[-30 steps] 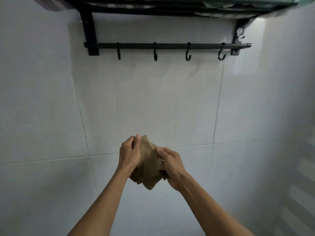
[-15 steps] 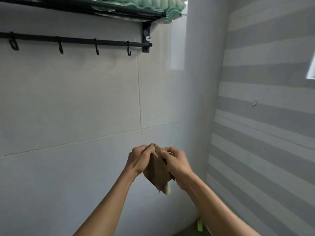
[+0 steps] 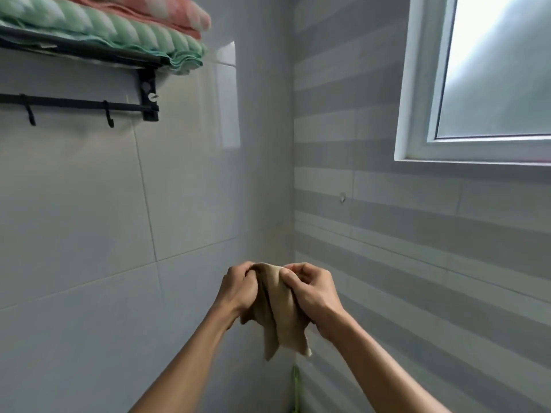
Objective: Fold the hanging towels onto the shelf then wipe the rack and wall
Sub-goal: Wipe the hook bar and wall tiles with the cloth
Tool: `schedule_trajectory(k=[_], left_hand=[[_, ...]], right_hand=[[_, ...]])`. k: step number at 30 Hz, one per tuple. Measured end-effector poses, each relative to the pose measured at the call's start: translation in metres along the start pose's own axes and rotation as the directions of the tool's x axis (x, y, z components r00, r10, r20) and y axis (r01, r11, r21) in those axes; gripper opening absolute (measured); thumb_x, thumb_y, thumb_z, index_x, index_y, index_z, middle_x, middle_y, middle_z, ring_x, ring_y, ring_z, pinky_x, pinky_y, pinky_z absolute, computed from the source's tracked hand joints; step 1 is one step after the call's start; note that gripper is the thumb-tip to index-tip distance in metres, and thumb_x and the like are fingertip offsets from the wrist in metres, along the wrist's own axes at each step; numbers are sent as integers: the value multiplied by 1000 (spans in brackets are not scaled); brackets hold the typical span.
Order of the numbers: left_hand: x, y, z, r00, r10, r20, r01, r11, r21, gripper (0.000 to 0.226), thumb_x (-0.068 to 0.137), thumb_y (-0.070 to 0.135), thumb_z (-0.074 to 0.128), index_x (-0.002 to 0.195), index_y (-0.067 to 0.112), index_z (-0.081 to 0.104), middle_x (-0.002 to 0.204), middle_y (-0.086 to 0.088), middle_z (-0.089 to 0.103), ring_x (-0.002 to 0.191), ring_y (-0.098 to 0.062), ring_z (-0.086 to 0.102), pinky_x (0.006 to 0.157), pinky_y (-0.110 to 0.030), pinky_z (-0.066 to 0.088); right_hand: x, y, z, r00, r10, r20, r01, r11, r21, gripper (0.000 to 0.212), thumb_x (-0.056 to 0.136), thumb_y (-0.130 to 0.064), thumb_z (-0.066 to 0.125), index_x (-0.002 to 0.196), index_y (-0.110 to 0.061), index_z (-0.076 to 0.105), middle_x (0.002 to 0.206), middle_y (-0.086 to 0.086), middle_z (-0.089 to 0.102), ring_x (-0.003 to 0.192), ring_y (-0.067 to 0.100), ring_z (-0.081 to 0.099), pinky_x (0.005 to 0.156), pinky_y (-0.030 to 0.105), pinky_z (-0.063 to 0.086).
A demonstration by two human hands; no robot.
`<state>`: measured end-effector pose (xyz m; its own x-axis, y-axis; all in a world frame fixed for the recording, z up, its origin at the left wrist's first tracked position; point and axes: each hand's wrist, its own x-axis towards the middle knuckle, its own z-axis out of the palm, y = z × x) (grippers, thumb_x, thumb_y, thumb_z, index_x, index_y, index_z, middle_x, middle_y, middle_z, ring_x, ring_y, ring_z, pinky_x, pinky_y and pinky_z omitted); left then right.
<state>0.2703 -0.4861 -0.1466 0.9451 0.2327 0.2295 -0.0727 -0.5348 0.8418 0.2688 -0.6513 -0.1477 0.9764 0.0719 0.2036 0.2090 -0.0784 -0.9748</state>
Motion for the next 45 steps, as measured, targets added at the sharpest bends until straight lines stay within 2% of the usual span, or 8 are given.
schedule_trajectory(k=[6,11,20,27,32,35,39,45], left_hand=[[40,8,2,994,74,85,-75,997,14,37,82,38,37,88,19,68,91,-2,70,91,-21,63,85,-37,52],[95,9,-3,970,186,154,-201,976,86,21,98,33,52,89,20,65,85,4,68,85,-16,64,75,-30,49],[176,-5,17,885,407,226,-435,896,88,13,98,32,59,97,21,67,93,6,70,89,-13,65,78,-27,51],[218,-6,57,823,498,273,-523,852,25,11,92,15,63,92,26,66,86,11,67,78,-4,60,67,-1,36],[249,5,87,764,598,241,-621,784,22,24,85,4,61,82,26,52,72,7,57,67,-2,56,63,-13,43],[271,10,110,717,644,267,-676,735,44,23,79,4,55,77,26,59,79,4,59,75,-15,60,73,-33,53],[306,20,142,729,645,227,-676,731,93,24,84,-1,58,89,14,76,92,-5,68,87,-24,65,78,-26,49],[364,52,181,734,666,132,-678,728,101,25,93,2,59,113,9,74,108,-12,67,99,-28,64,85,-22,43]], right_hand=[[33,5,-12,997,2,-71,-8,996,-85,19,82,-41,81,83,-22,77,78,-3,77,72,11,71,57,28,55],[81,0,-9,976,-55,-210,2,969,-247,14,86,-41,74,81,-28,71,80,-5,74,81,14,70,73,35,60],[126,9,-2,944,-198,-265,59,889,-454,5,90,-25,69,90,-30,71,80,-10,70,77,0,64,59,8,45],[159,28,-20,921,-237,-310,-11,778,-628,27,92,-18,61,79,-42,63,98,-14,66,92,14,63,78,36,55],[190,41,-40,905,-273,-327,-43,706,-707,26,94,-20,60,89,-41,73,103,-13,64,97,15,62,82,37,55],[211,46,-56,896,-289,-336,-63,669,-741,21,96,-21,59,101,-33,76,102,-12,61,96,17,61,80,37,53],[250,49,-77,893,-320,-315,-58,615,-787,23,96,-22,57,105,-34,75,107,-9,60,97,21,61,79,37,53],[314,38,-103,866,-418,-274,-34,498,-866,29,97,-23,53,118,-33,70,116,-1,60,96,34,63,80,41,53]])
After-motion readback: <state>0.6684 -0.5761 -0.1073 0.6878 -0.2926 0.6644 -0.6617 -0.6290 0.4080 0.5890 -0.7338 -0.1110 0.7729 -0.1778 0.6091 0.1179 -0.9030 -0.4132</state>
